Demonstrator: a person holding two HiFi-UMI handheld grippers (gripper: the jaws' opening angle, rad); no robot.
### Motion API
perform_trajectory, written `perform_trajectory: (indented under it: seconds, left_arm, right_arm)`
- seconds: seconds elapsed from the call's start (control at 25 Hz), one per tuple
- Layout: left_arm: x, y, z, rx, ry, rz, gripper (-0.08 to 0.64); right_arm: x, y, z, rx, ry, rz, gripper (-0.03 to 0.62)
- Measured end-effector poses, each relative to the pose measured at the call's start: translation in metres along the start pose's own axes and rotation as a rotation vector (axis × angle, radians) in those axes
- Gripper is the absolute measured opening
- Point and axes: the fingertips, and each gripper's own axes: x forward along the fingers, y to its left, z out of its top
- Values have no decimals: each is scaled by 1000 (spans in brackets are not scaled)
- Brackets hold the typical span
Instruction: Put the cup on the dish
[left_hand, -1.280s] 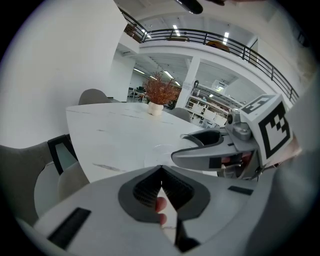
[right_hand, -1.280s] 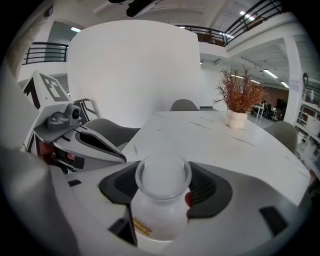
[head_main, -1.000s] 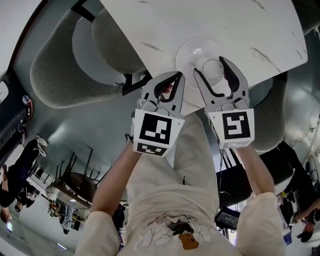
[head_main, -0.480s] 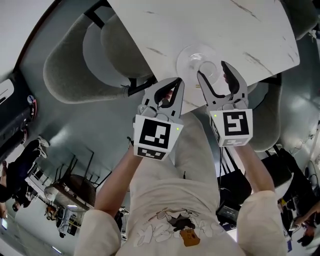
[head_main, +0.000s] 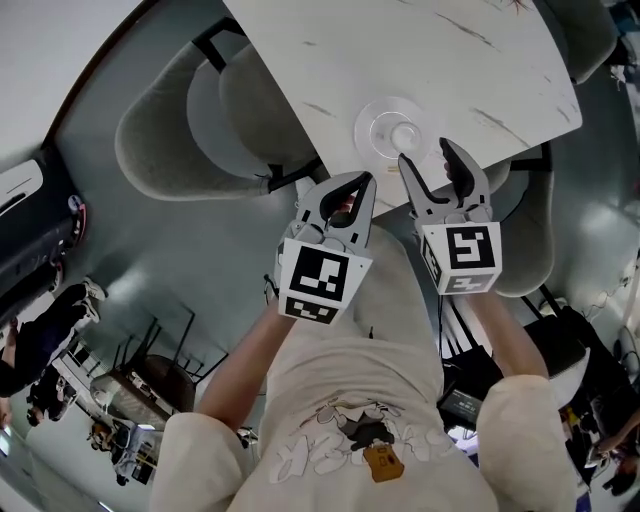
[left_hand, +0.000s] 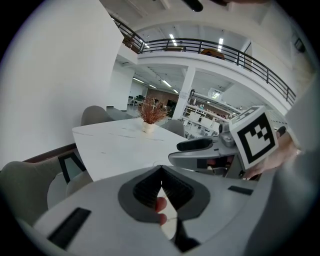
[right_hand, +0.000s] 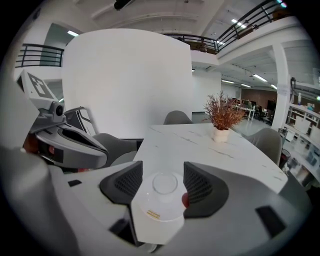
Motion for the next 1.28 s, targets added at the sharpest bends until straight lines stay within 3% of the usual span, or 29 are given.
perform_trajectory:
  seconds: [0.12, 0.32, 0.4, 0.6, 0.76, 0.88, 1.0, 1.16, 1.28]
  left_arm:
    - [-16, -9, 6, -4, -8, 2, 3]
    - [-40, -20, 22, -20, -37, 10, 3]
    - [-48, -26, 29, -29, -50, 12, 3]
    - [-67, -35, 38, -46, -69, 19, 3]
    - [-82, -40, 49, -123, -93, 7, 3]
    - [-92, -47, 62, -135, -126, -8, 3]
    - [-101, -54, 64, -117, -147, -12, 3]
    - [-113, -54, 55, -199, -132, -18, 3]
    - [-128, -54, 66, -224, -169, -1, 3]
  right_arm:
    - [-16, 0, 8, 28, -11, -18, 144]
    - [-38, 10, 21, 101, -1, 10, 137]
    - [-48, 12, 30, 133, -11, 19, 90]
    - [-75, 13, 52, 202, -35, 41, 86]
    - [-91, 19, 68, 199, -64, 73, 86]
    - [-101, 22, 79, 235, -82, 101, 86]
    - [-114, 30, 93, 215, -110, 118, 86]
    - [-131, 43, 103, 200, -135, 148, 86]
    - [-146, 46, 113, 189, -152, 164, 86]
